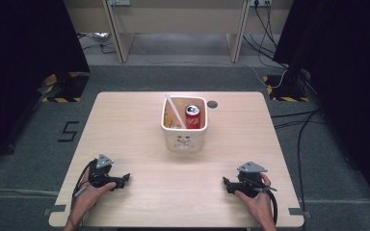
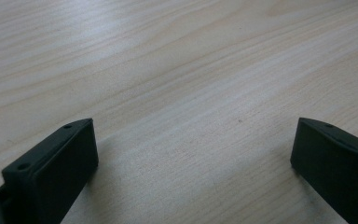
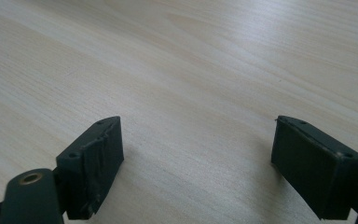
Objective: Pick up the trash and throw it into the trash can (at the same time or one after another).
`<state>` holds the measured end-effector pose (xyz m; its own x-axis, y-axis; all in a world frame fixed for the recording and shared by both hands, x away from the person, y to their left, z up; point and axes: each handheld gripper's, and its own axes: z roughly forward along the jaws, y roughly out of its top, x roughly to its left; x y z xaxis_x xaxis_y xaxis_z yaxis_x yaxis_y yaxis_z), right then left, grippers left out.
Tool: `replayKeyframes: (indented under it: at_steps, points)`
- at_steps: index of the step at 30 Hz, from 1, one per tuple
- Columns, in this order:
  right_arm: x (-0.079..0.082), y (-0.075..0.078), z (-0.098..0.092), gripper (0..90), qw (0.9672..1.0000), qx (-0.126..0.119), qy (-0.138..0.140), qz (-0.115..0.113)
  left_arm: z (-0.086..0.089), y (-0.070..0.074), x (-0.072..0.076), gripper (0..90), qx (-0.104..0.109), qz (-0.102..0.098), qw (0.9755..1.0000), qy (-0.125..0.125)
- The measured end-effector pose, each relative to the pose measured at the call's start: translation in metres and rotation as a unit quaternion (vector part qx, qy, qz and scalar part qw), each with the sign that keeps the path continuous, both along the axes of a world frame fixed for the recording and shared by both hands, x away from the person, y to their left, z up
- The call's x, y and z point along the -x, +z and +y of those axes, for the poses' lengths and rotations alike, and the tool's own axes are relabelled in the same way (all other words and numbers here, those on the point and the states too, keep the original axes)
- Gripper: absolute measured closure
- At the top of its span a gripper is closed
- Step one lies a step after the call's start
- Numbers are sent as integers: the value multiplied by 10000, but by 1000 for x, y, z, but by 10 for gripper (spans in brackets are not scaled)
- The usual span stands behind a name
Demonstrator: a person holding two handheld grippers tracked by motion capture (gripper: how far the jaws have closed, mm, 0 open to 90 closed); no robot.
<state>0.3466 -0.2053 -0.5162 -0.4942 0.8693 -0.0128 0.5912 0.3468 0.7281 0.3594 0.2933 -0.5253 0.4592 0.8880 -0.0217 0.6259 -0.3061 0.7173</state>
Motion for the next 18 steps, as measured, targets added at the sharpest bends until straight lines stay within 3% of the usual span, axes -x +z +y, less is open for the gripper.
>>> replayKeyframes:
  at_steps: [18]
  points:
    - [1,-1,0,139,10000,0,-16,59,0,0,0,0,-1,-1,10000,-2]
